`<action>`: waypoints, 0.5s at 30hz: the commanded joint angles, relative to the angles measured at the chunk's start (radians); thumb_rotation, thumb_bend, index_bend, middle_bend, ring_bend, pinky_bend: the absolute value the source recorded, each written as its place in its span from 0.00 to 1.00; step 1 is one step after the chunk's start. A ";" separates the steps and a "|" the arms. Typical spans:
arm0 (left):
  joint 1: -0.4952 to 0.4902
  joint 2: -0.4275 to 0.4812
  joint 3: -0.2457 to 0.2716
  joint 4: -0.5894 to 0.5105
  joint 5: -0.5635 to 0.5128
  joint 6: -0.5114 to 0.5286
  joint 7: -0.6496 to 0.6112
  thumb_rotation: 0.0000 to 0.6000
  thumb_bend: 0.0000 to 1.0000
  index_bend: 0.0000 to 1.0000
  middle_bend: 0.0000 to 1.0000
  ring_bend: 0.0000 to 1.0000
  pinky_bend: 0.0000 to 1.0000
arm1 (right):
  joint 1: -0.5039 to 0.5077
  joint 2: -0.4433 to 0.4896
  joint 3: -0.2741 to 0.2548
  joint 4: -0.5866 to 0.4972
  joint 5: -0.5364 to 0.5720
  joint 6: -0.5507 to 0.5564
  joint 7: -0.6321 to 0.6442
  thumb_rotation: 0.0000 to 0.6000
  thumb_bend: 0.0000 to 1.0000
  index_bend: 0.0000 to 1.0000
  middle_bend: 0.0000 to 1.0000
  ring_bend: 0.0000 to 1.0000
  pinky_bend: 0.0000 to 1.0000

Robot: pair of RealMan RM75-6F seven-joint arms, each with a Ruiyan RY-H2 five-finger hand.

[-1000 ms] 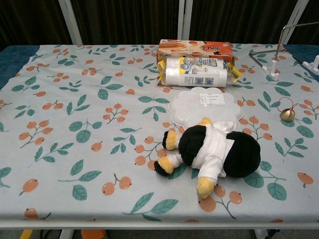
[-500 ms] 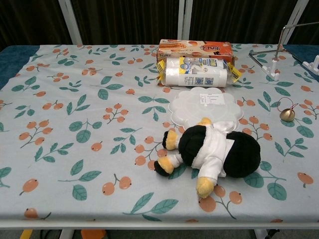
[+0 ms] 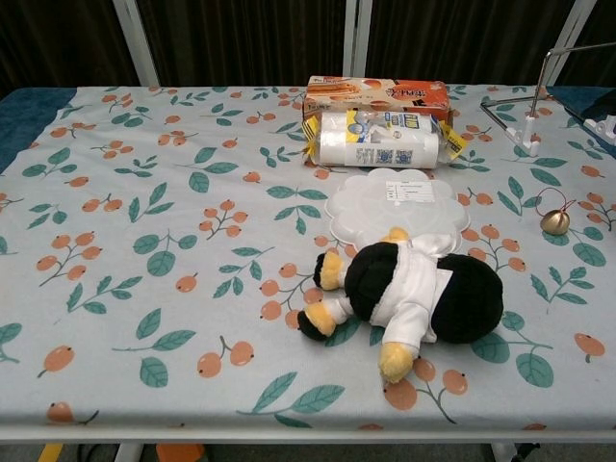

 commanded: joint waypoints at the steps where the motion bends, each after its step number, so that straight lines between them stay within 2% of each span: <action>1: 0.000 0.001 0.001 0.001 0.000 -0.003 -0.006 1.00 0.02 0.09 0.00 0.00 0.02 | 0.054 -0.012 0.006 -0.021 0.084 -0.045 -0.079 1.00 0.18 0.00 0.00 0.00 0.00; 11: -0.001 0.000 0.002 0.008 0.001 -0.007 -0.018 1.00 0.02 0.09 0.00 0.00 0.02 | 0.134 -0.069 -0.014 0.012 0.184 -0.088 -0.126 1.00 0.15 0.00 0.00 0.00 0.00; 15: 0.001 0.001 0.003 0.011 -0.001 -0.007 -0.024 1.00 0.02 0.09 0.00 0.00 0.02 | 0.150 -0.086 -0.025 0.027 0.193 -0.082 -0.127 1.00 0.12 0.07 0.00 0.00 0.00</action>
